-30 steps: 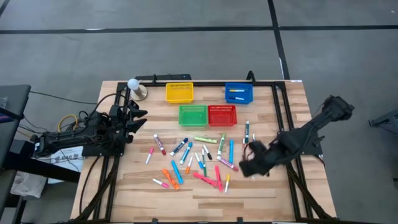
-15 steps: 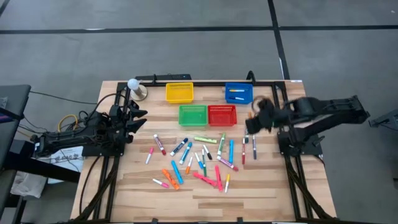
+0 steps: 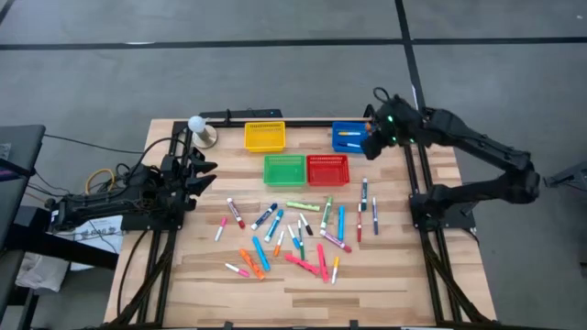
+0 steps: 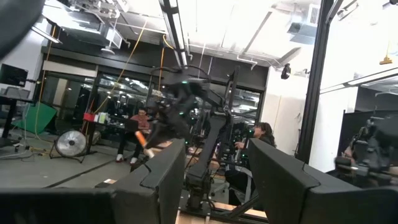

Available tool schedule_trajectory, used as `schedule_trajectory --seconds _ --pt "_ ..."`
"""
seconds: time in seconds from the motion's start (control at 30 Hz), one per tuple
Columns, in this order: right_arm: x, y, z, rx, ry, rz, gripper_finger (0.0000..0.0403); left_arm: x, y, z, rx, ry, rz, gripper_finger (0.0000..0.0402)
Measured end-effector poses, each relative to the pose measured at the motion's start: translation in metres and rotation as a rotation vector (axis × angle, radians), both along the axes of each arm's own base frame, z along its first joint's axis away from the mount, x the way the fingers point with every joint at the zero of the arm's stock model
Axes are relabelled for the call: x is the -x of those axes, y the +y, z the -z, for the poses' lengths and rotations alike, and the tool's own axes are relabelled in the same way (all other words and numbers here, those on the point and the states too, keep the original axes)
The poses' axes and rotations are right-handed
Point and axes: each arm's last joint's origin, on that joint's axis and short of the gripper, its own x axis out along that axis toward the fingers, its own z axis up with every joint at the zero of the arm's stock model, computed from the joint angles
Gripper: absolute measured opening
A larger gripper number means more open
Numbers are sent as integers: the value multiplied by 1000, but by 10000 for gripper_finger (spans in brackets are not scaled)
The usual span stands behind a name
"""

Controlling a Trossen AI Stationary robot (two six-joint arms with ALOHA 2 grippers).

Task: Pick & Place Markers
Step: Put the orange highlighter into the blue bin

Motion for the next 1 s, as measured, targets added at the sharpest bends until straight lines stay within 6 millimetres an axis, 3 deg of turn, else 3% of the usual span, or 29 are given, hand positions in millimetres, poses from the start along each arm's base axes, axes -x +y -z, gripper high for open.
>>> schedule_trajectory --seconds 0.57,0.8,1.0 --pt "-49 -119 51 61 496 -332 36 0 0 0 0 0 0 176" --pt "-70 -148 76 41 594 -470 35 0 0 0 0 1 -1 176" --pt "-82 -159 96 1 645 -544 37 0 0 0 0 1 0 176"
